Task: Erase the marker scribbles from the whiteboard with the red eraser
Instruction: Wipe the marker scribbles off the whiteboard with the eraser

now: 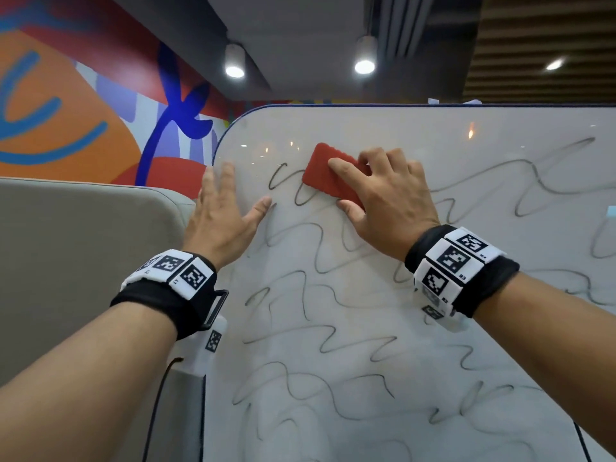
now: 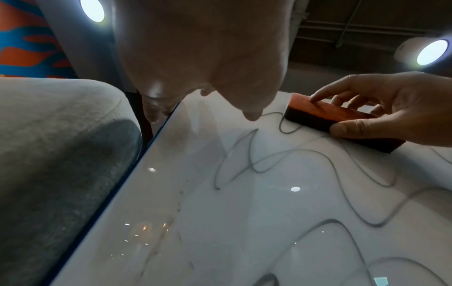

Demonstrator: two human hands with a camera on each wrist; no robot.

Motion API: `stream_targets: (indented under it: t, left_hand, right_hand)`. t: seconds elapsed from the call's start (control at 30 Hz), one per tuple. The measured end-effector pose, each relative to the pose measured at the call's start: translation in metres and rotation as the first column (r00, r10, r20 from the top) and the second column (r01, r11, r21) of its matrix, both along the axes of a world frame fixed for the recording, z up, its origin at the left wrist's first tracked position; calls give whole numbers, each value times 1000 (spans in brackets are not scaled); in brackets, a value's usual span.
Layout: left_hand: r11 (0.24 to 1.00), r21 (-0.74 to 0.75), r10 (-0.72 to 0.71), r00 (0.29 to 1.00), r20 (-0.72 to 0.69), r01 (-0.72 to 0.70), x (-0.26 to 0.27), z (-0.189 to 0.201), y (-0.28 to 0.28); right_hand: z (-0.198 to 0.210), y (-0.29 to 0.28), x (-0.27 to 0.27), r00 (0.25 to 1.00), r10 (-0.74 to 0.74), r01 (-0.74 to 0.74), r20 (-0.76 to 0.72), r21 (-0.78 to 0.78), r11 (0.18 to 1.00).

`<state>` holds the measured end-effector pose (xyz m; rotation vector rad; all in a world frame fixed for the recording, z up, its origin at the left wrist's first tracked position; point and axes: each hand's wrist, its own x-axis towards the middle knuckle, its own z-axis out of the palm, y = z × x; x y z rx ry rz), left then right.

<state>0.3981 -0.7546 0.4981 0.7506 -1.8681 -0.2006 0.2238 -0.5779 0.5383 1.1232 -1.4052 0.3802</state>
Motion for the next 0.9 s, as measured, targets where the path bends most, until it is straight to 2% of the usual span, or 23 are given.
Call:
stream_targets:
  t: [0.17, 0.33, 0.47, 0.53, 0.67, 0.73, 0.9]
  left_hand:
    - [985, 127, -99, 982, -163, 120, -2, 5, -7]
    - [966, 188, -137, 967, -217, 179, -2, 6, -18]
    - [965, 187, -134, 958, -253, 185, -7, 3, -21]
    - [968, 170, -133, 954, -268, 183, -8, 2, -23]
    - [973, 166, -110, 957, -267, 158, -10, 0, -24]
    - [977, 163, -89, 962, -256, 134, -11, 0, -22]
    - [983, 141, -85, 970, -229, 119, -8, -4, -23]
  right_hand:
    - [4, -7, 1, 1000, 7, -7, 6, -9, 1000]
    - [2, -17, 10, 999, 34, -34, 16, 1, 999]
    - [-25, -32, 21, 996, 46, -35, -82, 124, 992]
    - [-23, -33, 22, 992, 46, -27, -118, 156, 987]
    - [16, -30, 22, 999, 36, -36, -19, 9, 999]
    - [19, -36, 26, 999, 34, -34, -1, -22, 999]
    - [-38, -58, 34, 984, 94, -66, -151, 183, 981]
